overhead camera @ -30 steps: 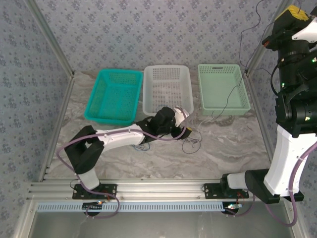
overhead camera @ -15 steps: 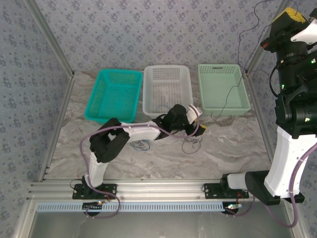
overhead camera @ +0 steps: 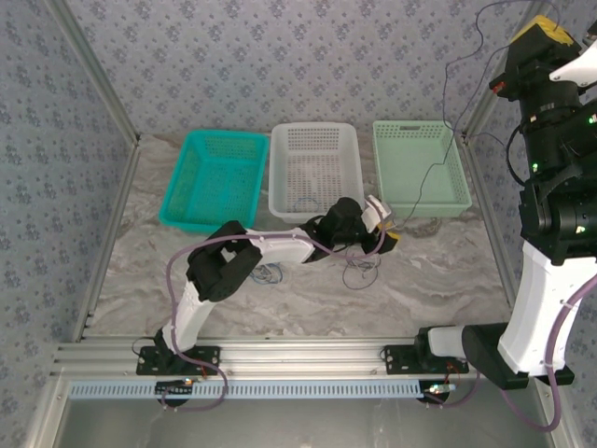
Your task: Untangle the cables
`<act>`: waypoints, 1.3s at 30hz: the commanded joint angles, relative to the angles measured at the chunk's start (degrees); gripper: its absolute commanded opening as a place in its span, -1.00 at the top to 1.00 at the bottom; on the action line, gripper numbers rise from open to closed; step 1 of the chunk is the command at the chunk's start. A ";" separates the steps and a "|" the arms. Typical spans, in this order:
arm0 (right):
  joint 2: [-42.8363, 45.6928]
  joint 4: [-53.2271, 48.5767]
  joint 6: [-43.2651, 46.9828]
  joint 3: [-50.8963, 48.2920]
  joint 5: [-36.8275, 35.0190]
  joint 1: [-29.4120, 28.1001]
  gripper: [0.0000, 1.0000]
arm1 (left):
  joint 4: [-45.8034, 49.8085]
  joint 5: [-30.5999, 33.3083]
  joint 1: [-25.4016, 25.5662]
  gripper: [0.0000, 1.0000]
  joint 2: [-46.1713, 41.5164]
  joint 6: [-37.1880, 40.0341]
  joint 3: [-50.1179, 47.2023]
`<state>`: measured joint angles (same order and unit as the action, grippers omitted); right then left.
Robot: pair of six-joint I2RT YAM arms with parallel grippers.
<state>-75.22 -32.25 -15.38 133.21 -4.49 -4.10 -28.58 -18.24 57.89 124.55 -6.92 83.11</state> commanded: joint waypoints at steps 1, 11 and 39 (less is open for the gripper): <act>0.99 0.59 -1.41 0.05 1.06 0.28 1.00 | -1.65 0.44 0.30 0.34 1.21 -0.87 2.73; -1.07 -0.46 0.37 1.97 -0.85 1.99 1.00 | 13.17 5.23 -0.09 1.00 2.40 0.26 3.92; -4.61 4.86 -6.24 -7.27 5.88 13.53 1.00 | 18.91 3.04 -2.53 1.00 -8.83 -3.48 -6.66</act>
<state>-78.91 -29.95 -22.22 127.15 -1.83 9.04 -9.43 -13.54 54.87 118.41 -9.72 77.41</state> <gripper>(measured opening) 0.069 0.043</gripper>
